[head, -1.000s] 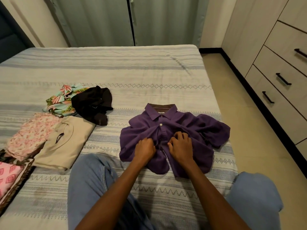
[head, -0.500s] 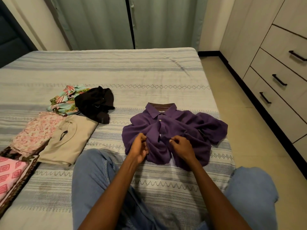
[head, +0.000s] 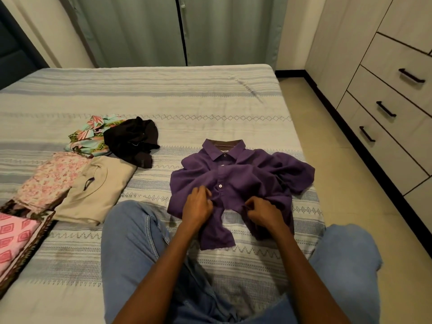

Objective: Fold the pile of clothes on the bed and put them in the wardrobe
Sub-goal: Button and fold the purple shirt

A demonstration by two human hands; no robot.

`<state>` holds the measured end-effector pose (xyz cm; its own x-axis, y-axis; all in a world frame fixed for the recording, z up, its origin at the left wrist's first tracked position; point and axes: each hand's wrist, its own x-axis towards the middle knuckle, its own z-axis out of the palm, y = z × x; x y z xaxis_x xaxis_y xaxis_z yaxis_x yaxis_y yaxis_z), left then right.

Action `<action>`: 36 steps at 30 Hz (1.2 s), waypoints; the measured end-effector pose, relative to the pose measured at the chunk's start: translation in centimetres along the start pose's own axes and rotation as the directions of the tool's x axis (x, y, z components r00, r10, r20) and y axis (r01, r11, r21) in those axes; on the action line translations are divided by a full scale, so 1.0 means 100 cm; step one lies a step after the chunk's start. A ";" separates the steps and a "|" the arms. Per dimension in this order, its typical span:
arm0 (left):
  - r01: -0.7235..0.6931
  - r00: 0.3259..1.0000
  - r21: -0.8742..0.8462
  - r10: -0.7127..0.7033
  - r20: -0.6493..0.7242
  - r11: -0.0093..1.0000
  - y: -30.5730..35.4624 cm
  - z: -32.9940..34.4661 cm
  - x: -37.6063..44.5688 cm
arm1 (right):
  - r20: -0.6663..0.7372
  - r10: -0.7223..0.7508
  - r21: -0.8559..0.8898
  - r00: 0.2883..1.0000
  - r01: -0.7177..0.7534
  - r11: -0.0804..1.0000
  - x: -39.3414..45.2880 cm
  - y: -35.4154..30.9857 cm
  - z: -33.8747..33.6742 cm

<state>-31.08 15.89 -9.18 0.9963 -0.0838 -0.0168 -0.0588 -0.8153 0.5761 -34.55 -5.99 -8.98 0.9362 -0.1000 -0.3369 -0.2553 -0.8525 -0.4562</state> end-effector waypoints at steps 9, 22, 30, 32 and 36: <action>-0.159 0.984 0.459 0.105 0.140 0.874 0.000 0.023 -0.003 | -0.089 -0.322 -0.388 0.942 0.265 0.883 0.008 -0.026 0.030; 0.368 0.886 -0.392 -0.191 0.422 0.843 0.000 0.001 0.000 | -0.237 -0.109 0.112 0.965 0.138 0.984 -0.003 -0.016 0.018; -0.054 0.967 0.206 0.000 0.254 0.977 0.001 0.014 -0.014 | -0.090 -0.026 0.208 0.996 0.044 0.977 -0.014 -0.010 0.023; -0.148 0.979 0.293 0.099 0.177 0.945 0.004 0.019 -0.017 | -0.050 -0.012 0.214 0.999 0.023 0.977 -0.015 -0.010 0.022; -0.218 0.972 0.446 0.154 0.175 0.868 0.003 0.032 -0.019 | -0.018 0.004 0.216 1.000 0.000 0.976 -0.013 -0.010 0.026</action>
<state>-33.21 14.02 -11.59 0.9490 -0.3072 -0.0712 -0.2955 -0.9451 0.1394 -36.10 -3.69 -10.24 0.9392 -0.1127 -0.3242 -0.3017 -0.7214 -0.6233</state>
